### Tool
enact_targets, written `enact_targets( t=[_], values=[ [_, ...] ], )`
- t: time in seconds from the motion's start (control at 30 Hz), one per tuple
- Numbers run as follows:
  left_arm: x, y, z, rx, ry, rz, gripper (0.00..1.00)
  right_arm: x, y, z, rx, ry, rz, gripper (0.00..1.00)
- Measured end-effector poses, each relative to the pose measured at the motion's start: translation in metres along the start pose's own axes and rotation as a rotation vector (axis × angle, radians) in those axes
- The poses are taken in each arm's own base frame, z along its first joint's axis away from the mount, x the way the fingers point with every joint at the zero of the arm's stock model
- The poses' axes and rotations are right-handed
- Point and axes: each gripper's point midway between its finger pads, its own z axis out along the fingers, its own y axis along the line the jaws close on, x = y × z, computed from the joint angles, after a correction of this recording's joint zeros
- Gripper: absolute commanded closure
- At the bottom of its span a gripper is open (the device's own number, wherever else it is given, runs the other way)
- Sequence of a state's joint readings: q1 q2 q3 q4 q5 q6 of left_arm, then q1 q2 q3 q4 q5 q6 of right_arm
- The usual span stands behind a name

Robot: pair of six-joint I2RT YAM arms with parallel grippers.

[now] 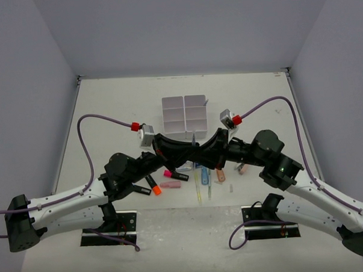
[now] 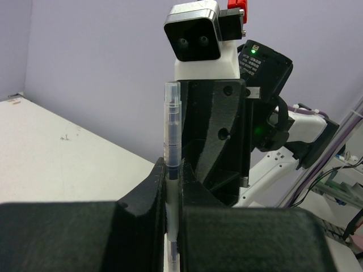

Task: Sort the stationery into containers
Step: Close the pen cap on the pen.

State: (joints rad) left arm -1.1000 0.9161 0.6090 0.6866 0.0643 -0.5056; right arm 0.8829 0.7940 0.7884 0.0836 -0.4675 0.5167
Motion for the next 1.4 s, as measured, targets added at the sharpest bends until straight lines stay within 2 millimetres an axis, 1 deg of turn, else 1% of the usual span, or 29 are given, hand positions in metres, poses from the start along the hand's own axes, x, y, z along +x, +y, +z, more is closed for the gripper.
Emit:
enact_targets(
  t=[0.03,0.07,0.13,0.17,0.2,0.23,0.33,0.37,0.47,0.67,0.8,0.9,1.0,1.07,1.17,1.2,1.3,1.4],
  values=[
    [0.0,0.0,0.0,0.0,-0.001,0.0,1.0,0.0,0.0,0.0,-0.001,-0.002,-0.002,0.91],
    [-0.001,0.0,0.0,0.001,-0.003,-0.003,1.0,0.0,-0.001,0.0,0.0,-0.004,-0.004,0.99],
    [-0.001,0.0,0.0,-0.003,-0.005,-0.011,0.99,-0.001,-0.001,0.001,-0.003,-0.008,-0.017,1.0],
    [-0.001,0.0,0.0,-0.005,-0.005,-0.014,0.95,-0.001,-0.001,0.001,-0.003,-0.009,-0.021,1.0],
    [-0.001,0.001,0.001,-0.007,-0.006,-0.016,0.89,-0.001,-0.002,0.001,-0.003,-0.009,-0.023,1.0],
    [-0.001,0.001,0.001,-0.01,-0.006,-0.017,0.79,-0.001,-0.002,0.002,-0.003,-0.01,-0.025,1.0],
    [-0.002,0.004,0.002,-0.028,-0.004,-0.013,0.45,-0.001,-0.002,0.002,0.0,-0.01,-0.026,1.0],
    [-0.003,0.005,0.003,-0.036,-0.002,-0.009,0.39,-0.001,-0.002,0.002,-0.001,-0.009,-0.025,1.0],
    [-0.005,0.014,0.005,-0.092,0.014,0.009,0.34,0.001,-0.002,0.001,0.0,-0.002,-0.026,1.0],
    [-0.011,0.025,0.008,-0.18,0.06,0.053,0.34,0.005,-0.004,-0.002,0.011,0.012,-0.031,1.0],
    [-0.02,0.026,0.009,-0.205,0.067,0.086,0.38,0.008,-0.005,-0.003,0.017,0.022,-0.034,1.0],
    [-0.026,0.024,0.009,-0.209,0.073,0.104,0.43,0.013,-0.009,-0.002,0.027,0.043,-0.031,1.0],
    [-0.033,0.021,0.011,-0.208,0.072,0.114,0.47,0.02,-0.014,-0.001,0.041,0.069,-0.03,1.0],
    [-0.038,0.019,0.011,-0.206,0.071,0.122,0.53,0.024,-0.017,-0.001,0.05,0.087,-0.027,1.0],
    [-0.043,0.017,0.012,-0.205,0.07,0.132,0.67,0.031,-0.02,-0.001,0.06,0.111,-0.027,1.0],
    [-0.045,0.016,0.013,-0.204,0.068,0.133,0.69,0.032,-0.021,-0.001,0.062,0.116,-0.027,1.0],
    [-0.048,0.014,0.015,-0.201,0.067,0.134,0.69,0.034,-0.022,-0.002,0.065,0.126,-0.029,1.0],
    [-0.044,0.017,0.017,-0.207,0.081,0.133,0.7,0.036,-0.022,-0.002,0.065,0.132,-0.03,1.0]
  ],
)
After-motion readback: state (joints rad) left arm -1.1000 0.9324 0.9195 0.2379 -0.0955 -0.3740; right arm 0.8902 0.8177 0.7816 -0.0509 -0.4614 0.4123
